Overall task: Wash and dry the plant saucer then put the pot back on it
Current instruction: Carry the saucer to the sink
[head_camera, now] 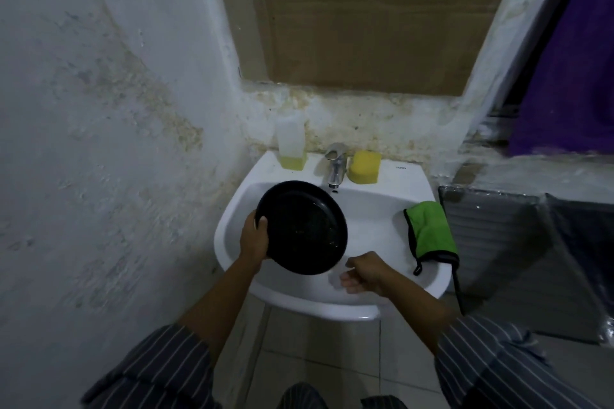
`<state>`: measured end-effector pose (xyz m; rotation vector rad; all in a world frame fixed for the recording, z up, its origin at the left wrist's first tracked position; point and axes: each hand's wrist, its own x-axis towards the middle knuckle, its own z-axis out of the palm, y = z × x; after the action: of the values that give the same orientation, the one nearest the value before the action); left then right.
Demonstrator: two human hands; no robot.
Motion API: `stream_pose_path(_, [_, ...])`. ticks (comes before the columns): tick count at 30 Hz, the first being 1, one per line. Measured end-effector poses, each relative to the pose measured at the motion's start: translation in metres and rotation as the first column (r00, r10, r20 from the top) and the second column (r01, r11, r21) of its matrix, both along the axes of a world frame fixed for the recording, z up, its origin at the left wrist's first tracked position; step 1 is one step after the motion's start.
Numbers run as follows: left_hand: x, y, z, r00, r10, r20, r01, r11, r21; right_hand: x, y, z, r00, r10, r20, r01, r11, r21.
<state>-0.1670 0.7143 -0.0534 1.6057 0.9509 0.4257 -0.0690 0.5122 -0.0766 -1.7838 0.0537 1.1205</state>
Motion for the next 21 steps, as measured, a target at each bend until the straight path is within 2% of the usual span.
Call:
stream_pose_path(16, [0.006,-0.021,0.003,0.998,-0.017,0.055,0.01,0.99,0.139,0.017,-0.007,0.02,0.993,0.069,0.092,-0.063,0.995,-0.073])
stream_pose_path(21, [0.006,-0.033,0.001,0.996,-0.062,0.061,0.044,0.965,0.259,0.018,-0.005,0.02,0.987,0.106,0.12,-0.093,0.99,-0.109])
